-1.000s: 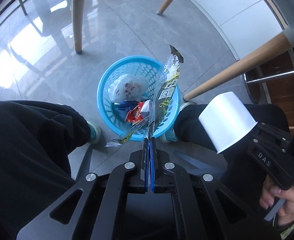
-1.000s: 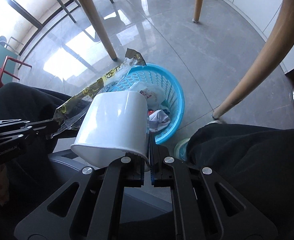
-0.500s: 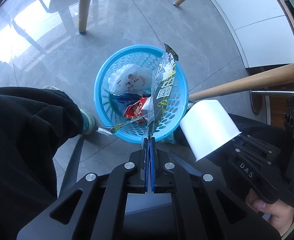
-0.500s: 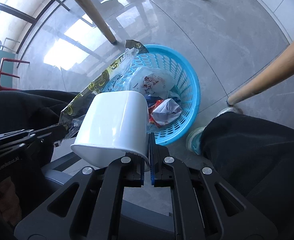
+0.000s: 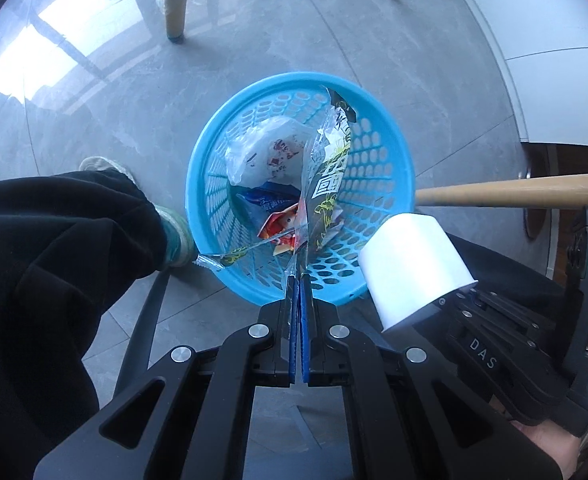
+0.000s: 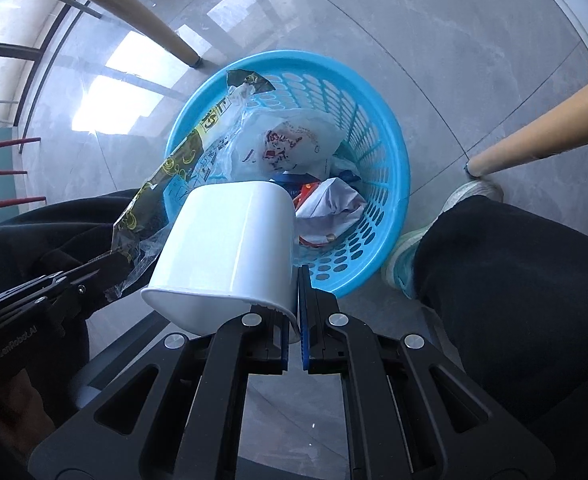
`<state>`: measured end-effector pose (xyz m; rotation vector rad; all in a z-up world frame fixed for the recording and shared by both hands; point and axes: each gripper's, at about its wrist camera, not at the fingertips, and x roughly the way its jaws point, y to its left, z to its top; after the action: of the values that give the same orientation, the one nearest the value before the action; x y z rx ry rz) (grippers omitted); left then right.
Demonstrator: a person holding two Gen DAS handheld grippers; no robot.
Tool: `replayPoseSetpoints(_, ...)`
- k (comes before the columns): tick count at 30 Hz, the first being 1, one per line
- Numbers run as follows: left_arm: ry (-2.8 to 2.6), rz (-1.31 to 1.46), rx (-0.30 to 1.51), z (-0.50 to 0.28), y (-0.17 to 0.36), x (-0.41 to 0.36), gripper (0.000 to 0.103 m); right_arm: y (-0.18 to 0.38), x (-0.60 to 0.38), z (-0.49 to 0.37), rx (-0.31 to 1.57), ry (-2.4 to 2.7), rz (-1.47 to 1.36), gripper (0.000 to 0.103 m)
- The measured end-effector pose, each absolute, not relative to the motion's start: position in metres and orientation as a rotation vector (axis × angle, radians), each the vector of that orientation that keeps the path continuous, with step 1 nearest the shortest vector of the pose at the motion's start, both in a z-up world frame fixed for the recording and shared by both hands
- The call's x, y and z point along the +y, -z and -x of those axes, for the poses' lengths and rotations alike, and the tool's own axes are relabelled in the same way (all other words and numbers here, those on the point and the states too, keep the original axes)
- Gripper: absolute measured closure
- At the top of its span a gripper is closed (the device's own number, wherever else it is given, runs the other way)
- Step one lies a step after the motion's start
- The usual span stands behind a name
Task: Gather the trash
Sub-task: 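Open both tools to drop the wrapper and cup into the wastebasket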
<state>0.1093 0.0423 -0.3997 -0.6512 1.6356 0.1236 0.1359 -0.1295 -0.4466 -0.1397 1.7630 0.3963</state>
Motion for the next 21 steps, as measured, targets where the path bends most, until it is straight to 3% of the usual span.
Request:
replayPoseSetpoints(13,-0.13,0.682,1.675,-0.123,0.431,0.053,0.101,0.475,-0.129,-0.154,1.777,-0.316,0.21,0.099)
replayPoseSetpoints(15,-0.127,0.681,1.66,-0.124,0.43,0.054,0.086,0.474,-0.129,-0.156,1.762,-0.303,0.221,0.095)
replayPoseSetpoints(16,-0.13,0.676,1.653,-0.125,0.43,0.053,0.071,0.473,-0.129,-0.158,1.755,-0.3,0.225,0.087)
replayPoseSetpoints(17,-0.137,0.666,1.647,-0.125,0.429,0.053,0.071,0.474,-0.128,-0.158,1.75,-0.3,0.229,0.072)
replayPoseSetpoints(18,-0.143,0.653,1.645,-0.124,0.427,0.053,0.071,0.474,-0.128,-0.158,1.748,-0.3,0.238,0.068)
replayPoseSetpoints(21,-0.164,0.636,1.635,-0.124,0.423,0.054,0.071,0.476,-0.128,-0.156,1.759,-0.29,0.263,0.067)
